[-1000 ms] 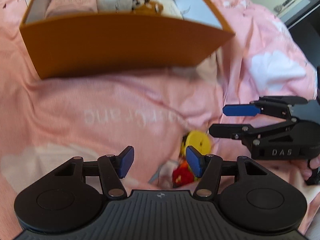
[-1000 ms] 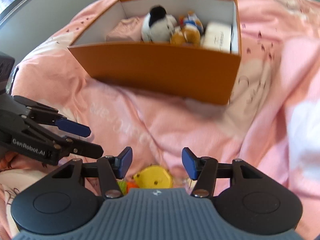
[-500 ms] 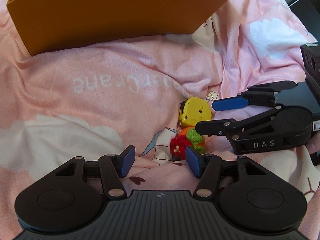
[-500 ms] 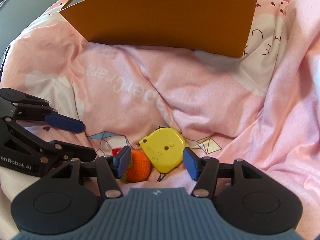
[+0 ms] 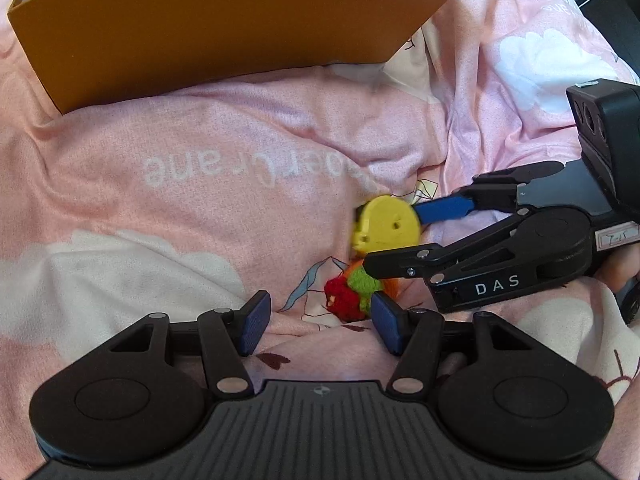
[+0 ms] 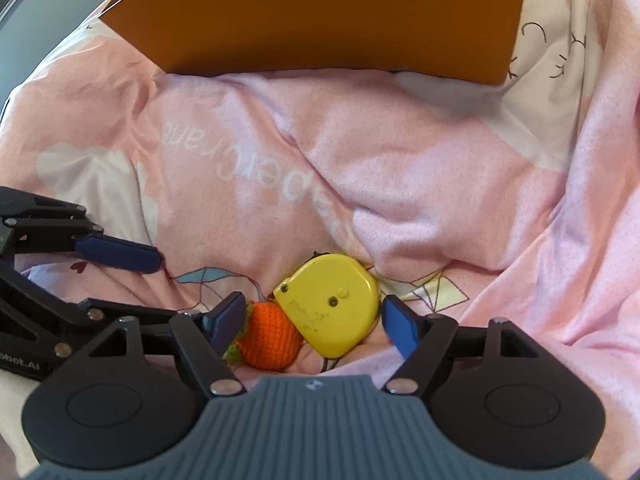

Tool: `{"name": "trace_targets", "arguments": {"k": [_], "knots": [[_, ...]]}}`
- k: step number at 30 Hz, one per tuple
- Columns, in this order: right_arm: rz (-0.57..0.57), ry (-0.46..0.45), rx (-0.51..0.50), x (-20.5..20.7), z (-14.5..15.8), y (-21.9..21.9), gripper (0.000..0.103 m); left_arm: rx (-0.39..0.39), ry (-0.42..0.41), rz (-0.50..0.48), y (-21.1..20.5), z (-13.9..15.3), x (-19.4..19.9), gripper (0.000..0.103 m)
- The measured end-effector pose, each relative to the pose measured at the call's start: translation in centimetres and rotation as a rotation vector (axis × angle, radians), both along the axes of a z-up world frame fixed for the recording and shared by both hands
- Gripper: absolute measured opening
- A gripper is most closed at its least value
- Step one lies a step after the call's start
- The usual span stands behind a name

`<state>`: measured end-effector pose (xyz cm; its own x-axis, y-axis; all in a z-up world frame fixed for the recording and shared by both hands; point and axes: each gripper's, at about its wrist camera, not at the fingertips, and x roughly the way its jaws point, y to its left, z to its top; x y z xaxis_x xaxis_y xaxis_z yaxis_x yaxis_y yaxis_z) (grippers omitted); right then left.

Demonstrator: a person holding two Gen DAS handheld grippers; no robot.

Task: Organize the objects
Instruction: 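Move both tools out of the box toward the yellow tape measure and orange fruit, then grasp the yellow tape measure with the right tool while the left tool grasps the orange fruit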

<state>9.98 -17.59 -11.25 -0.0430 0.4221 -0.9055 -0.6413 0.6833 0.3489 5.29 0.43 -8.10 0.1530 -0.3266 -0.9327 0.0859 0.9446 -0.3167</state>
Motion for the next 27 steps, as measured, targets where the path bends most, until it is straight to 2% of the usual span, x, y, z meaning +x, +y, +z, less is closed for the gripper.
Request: {"name": "trace_targets", "arguments": {"k": [1, 3, 11, 13, 16, 20, 23, 27], "knots": [[0.001, -0.001, 0.001, -0.1, 0.0, 0.0, 0.052, -0.002, -0.001, 0.001, 0.0, 0.0, 0.0, 0.067], [0.0, -0.015, -0.011, -0.3, 0.1, 0.0, 0.036, -0.005, -0.002, 0.002, 0.1, -0.1, -0.1, 0.067], [-0.036, -0.041, 0.064, -0.3, 1.1, -0.4, 0.013, -0.021, -0.006, 0.018, 0.5, -1.2, -0.2, 0.067], [-0.05, -0.054, 0.086, 0.0, 1.5, -0.5, 0.0, -0.023, -0.007, 0.023, 0.6, -1.5, -0.3, 0.067], [-0.063, -0.054, 0.13, 0.3, 2.0, -0.7, 0.0, -0.026, -0.008, 0.026, 0.7, -1.8, -0.3, 0.067], [-0.086, -0.057, 0.097, 0.6, 2.1, -0.9, 0.0, -0.028, -0.012, 0.024, 0.8, -2.2, -0.5, 0.067], [-0.122, -0.033, 0.065, 1.0, 1.8, -1.6, 0.007, -0.034, -0.018, 0.016, 1.0, -2.5, -0.6, 0.067], [-0.155, 0.013, 0.062, 1.3, 1.0, -2.2, 0.022, -0.026, -0.041, -0.011, 0.8, -2.7, -0.7, 0.066]]}}
